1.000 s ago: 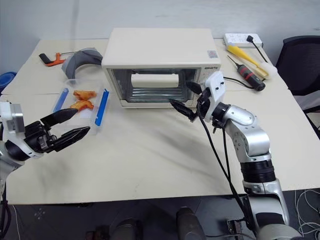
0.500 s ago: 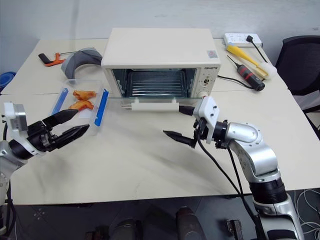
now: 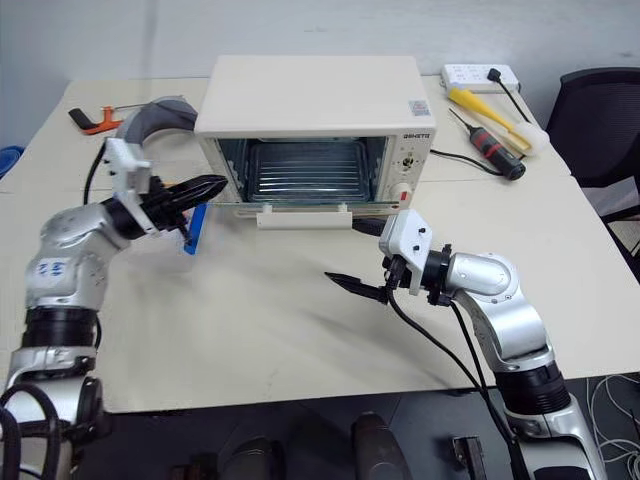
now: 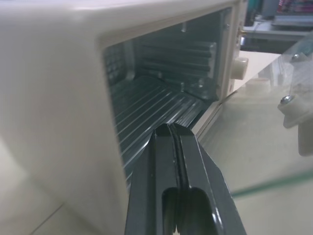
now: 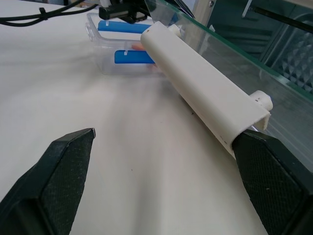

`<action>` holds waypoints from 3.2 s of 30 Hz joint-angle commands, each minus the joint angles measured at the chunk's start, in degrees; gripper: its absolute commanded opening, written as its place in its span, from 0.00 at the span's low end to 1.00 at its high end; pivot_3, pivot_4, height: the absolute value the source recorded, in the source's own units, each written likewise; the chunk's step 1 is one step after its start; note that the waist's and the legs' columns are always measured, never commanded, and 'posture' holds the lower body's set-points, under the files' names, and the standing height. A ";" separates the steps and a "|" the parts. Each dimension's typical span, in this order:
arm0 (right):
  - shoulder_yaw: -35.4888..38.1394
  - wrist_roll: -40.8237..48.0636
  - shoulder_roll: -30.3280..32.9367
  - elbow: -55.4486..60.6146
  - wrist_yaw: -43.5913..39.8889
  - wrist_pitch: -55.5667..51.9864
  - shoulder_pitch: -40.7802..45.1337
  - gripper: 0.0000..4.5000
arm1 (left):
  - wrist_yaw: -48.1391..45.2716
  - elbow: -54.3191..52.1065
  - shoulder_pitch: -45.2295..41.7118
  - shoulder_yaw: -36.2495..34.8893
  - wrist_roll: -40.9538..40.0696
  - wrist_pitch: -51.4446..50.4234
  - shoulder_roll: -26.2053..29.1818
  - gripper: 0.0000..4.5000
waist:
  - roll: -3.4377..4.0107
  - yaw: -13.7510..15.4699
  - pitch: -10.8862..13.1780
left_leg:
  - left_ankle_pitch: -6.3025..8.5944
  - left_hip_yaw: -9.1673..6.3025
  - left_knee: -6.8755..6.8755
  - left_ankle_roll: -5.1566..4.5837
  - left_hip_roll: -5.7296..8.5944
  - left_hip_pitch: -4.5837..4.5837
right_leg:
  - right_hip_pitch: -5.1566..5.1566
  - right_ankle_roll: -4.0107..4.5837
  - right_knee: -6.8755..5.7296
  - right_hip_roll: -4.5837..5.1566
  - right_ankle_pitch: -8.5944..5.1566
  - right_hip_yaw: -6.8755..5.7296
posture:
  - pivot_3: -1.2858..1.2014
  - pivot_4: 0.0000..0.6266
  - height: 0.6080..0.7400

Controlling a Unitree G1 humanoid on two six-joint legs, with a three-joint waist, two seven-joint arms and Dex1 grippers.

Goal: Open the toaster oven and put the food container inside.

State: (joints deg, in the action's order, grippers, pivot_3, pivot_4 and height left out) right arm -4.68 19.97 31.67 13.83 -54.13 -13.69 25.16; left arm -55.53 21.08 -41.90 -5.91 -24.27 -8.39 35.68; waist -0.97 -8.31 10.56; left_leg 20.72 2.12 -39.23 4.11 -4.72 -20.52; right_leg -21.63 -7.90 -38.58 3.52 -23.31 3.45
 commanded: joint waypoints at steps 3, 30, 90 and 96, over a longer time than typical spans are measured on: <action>5.14 -1.16 1.70 3.22 1.52 6.12 -6.70 1.00 | -7.04 0.43 -0.03 1.73 1.25 2.58 0.45 0.00 | 0.00 0.38 0.00 | 0.00 -0.03 0.00 -0.01 -0.01 0.02 | 0.00 0.00 -0.07 0.02 0.00 -0.05 | 0.52 0.24 1.00; 13.93 4.94 4.35 7.90 2.55 10.43 -21.49 1.00 | 1.76 -38.35 28.97 -11.74 -5.19 -16.14 2.98 0.39 | 0.00 3.47 0.00 | 0.04 -0.02 0.01 -0.07 -0.09 0.23 | 0.08 -0.01 -0.15 0.04 0.03 0.22 | 0.52 0.24 1.00; 6.52 10.64 0.02 8.86 -5.49 16.00 -19.28 1.00 | 119.97 -14.77 11.42 -11.27 -71.94 -44.60 16.86 0.20 | -0.42 4.74 -0.05 | 0.19 -2.45 0.06 -0.03 1.07 0.29 | 0.29 -0.10 0.38 0.50 0.19 -0.07 | 0.52 0.24 1.00; 6.57 10.55 0.25 8.91 -4.90 15.97 -19.52 1.00 | 112.22 -9.11 7.18 -12.87 -63.21 -48.72 21.38 0.14 | -0.42 4.95 -0.05 | 0.18 -2.46 0.05 0.00 1.13 0.24 | 0.24 -0.09 0.32 0.54 0.19 -0.09 | 0.52 0.24 1.00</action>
State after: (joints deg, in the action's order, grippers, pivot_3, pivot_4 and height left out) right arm 0.47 29.80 31.21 20.29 -59.29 2.23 5.90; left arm 59.21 12.33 -32.58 -15.90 -89.45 -56.04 54.73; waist -1.39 -3.36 10.51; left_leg 20.90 -0.35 -39.19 4.11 -3.58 -20.30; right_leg -21.41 -8.00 -38.27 4.06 -23.12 3.34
